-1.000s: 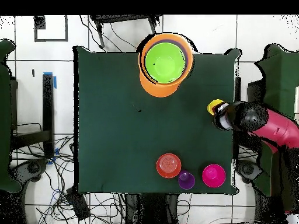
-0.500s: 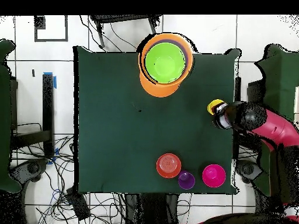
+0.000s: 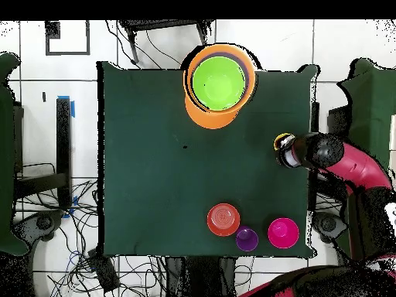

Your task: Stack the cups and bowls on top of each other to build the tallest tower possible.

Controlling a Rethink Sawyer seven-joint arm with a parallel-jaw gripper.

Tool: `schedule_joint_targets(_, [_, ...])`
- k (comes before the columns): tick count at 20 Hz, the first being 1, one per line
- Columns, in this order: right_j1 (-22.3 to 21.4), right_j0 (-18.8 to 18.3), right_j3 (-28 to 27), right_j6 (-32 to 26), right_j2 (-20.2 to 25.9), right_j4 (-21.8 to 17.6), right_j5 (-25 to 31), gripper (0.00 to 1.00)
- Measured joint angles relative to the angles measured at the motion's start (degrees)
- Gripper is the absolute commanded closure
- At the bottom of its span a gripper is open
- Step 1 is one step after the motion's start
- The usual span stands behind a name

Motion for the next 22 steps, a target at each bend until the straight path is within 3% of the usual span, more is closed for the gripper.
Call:
schedule_joint_targets(12, [3.1, -1.2, -1.2, 0.0, 0.3, -2.7, -0.8, 0.0])
schedule_joint_targets(13, [3.1, -1.3, -1.2, 0.0, 0.3, -2.9, -0.8, 1.0])
schedule_joint_targets(22, [0.0, -1.3, -1.3, 0.0, 2.1, -3.0, -1.1, 1.0])
